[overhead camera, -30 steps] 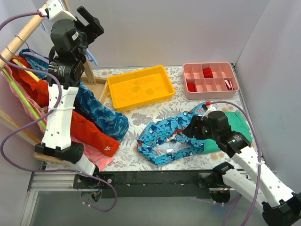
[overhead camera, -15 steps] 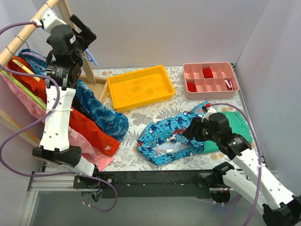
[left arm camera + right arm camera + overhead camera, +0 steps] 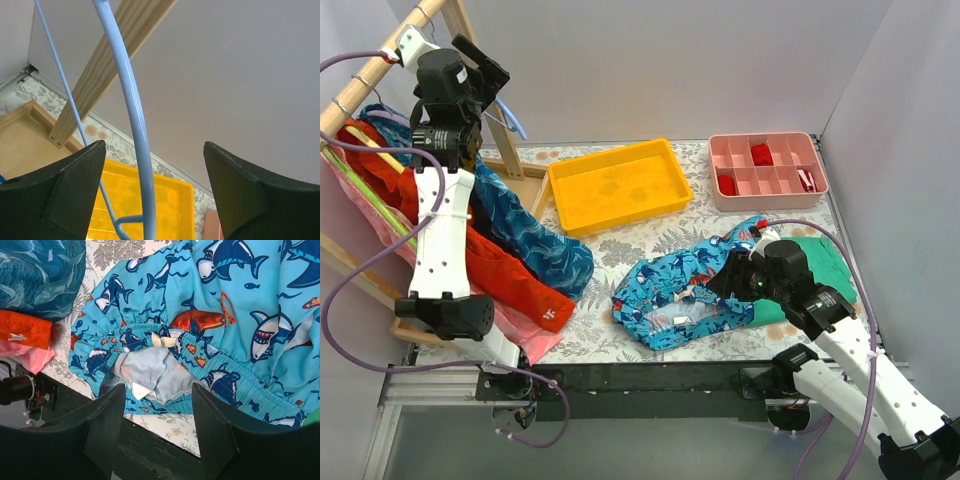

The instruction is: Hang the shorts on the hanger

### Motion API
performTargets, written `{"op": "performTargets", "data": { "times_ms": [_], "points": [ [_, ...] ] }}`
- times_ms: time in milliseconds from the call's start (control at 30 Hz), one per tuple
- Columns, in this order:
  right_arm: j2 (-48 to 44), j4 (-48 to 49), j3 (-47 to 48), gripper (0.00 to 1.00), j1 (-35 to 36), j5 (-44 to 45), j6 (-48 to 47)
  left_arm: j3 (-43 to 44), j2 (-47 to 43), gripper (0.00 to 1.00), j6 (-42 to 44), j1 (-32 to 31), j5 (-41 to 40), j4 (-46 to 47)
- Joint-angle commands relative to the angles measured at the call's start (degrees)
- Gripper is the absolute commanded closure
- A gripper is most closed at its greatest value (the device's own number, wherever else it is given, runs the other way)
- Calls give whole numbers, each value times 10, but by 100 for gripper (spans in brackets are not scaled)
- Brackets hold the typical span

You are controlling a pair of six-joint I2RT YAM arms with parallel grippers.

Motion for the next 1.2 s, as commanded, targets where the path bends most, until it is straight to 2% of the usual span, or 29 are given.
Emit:
{"op": "performTargets", "data": {
  "times_ms": [0,133,167,267,300,500,600,700,967,1167],
  "points": [
    [-3,11,0,37,-1,-8,-1,27,22,23,-15,6,30,-1],
    [-2,8,4,36,0,-5,-2,34,35,28,-21,6,40,8],
    [-2,8,4,36,-1,-4,-2,30,34,34,-21,6,41,11],
    [-2,8,3,37,-1,-4,-2,13,24,41,-22,6,46,32],
    [-2,8,3,36,-1,-5,-3,2,20,48,-22,6,45,36],
    [-3,10,1,36,-1,-6,-1,-29,-2,69,-16,6,63,75],
    [-2,12,2,37,-1,-7,-1,-32,-9,73,-14,6,73,83],
    [1,14,3,36,-1,-7,-1,-41,-15,81,-8,6,81,96],
    [10,19,7,36,-1,-6,-1,-66,-42,92,19,5,117,144],
    [20,20,17,37,-1,-7,-1,-105,-72,93,21,5,155,188]
  ]
}}
